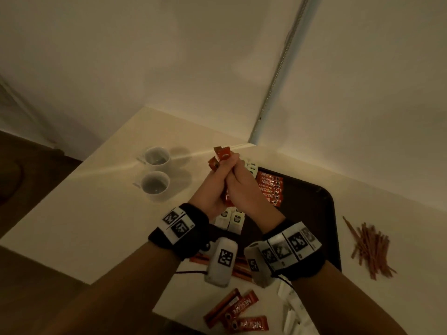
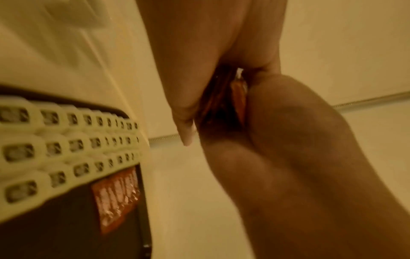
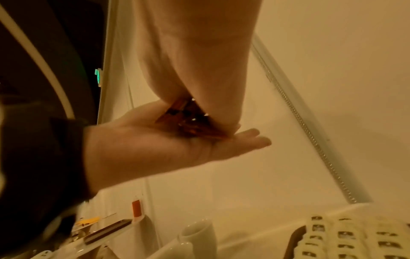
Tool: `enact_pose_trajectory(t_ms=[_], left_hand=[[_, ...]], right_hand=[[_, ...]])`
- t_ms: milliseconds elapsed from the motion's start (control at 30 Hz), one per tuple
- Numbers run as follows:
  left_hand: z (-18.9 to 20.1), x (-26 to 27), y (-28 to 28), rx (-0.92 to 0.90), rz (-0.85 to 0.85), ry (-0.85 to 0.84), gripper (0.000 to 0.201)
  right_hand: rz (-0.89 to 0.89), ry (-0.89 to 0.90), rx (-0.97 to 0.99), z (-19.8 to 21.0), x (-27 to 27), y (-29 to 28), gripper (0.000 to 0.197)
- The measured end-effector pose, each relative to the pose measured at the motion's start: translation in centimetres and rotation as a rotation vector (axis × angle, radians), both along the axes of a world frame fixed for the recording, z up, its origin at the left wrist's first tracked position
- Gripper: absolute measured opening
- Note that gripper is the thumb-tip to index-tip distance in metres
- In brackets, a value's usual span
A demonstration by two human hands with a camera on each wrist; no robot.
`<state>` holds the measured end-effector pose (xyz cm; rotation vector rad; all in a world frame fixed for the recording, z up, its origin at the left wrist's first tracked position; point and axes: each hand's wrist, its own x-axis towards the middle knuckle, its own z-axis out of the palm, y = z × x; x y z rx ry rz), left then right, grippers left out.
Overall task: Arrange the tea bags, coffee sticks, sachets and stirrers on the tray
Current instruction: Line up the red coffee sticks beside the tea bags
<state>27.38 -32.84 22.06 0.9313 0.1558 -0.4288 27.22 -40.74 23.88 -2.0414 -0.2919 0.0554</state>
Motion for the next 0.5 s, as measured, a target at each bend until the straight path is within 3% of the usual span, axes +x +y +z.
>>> enact_pose_trajectory(t_ms=[133,233,333,467,500], left_hand=[[0.3,1.6,-2.2,-0.093,-0.011,0.053,0.051],[0.2,1.9,-3.3,-0.102,-0.006,0.089,0.049],[0.2,2.1,-4.1,-0.134,0.016,0.101,0.042],[0.1,2.9,-4.1,-0.110,-0.026,0.090,0.024],[0.1,3.1,-3.9,-0.103,-0.052,0.093,0.016]], right_hand=[[-0.211,-0.200,-0.625,-1.5,1.8,-2.6,0.053],[-0.250,-0.282,-0.769,-1.9,2.4,-4.4,0.058],[-0.249,-0.274,-0.582,-2.5,3.2,-5.6,0.054],[-0.133,-0.093,0.153,-1.6,4.2,-6.3,0.032],[-0.109,-0.025,0.251,-1.0,4.4,-6.8,0.030]])
